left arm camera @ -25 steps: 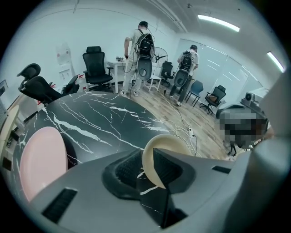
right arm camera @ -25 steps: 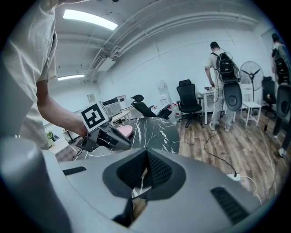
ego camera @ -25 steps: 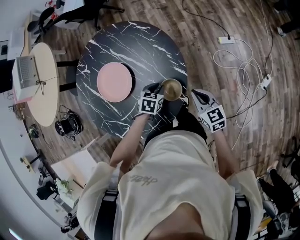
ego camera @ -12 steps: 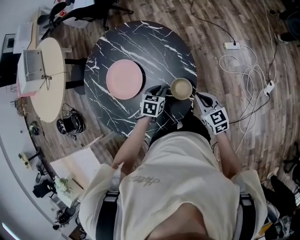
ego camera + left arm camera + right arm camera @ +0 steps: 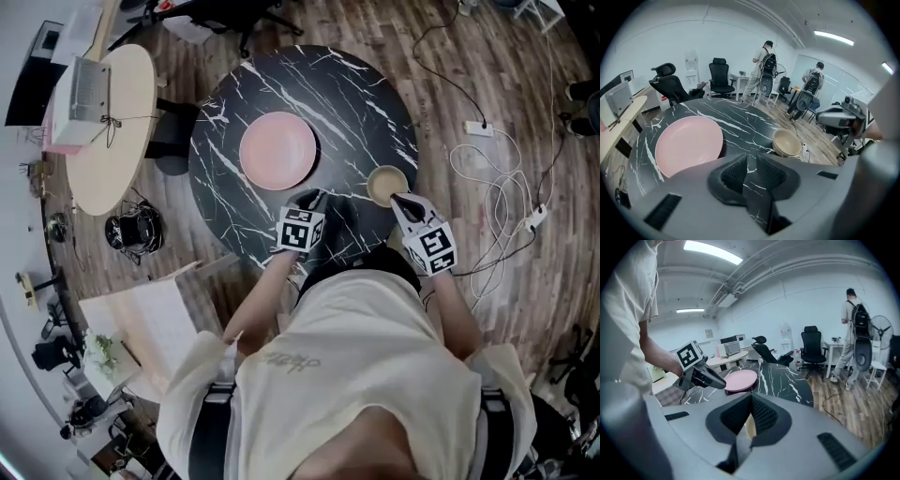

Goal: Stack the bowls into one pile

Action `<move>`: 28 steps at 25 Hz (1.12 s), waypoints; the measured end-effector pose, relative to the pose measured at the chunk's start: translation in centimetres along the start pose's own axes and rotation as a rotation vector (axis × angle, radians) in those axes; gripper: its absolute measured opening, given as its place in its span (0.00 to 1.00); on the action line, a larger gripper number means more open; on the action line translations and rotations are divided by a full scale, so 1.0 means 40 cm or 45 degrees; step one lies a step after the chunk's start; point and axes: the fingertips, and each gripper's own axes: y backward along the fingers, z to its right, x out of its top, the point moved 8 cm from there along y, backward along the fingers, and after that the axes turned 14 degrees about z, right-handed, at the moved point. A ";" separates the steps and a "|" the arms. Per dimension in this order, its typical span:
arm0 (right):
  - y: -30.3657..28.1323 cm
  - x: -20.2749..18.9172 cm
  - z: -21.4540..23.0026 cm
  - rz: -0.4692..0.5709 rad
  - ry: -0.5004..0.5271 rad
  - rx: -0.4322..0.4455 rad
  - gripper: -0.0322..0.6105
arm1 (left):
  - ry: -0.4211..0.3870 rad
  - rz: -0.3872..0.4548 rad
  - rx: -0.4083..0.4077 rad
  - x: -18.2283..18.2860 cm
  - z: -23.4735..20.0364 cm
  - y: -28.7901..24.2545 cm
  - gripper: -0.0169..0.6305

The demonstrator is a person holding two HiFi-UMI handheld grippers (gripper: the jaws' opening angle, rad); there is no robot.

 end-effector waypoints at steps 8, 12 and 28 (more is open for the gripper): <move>-0.059 0.075 -0.069 0.019 0.115 0.122 0.06 | 0.054 0.154 0.072 0.034 -0.065 0.115 0.08; -0.080 0.131 -0.091 0.051 0.181 0.166 0.06 | 0.101 0.244 0.109 0.068 -0.087 0.158 0.07; -0.128 0.412 -0.135 0.287 0.429 0.254 0.06 | 0.003 0.522 0.191 0.278 -0.117 0.337 0.08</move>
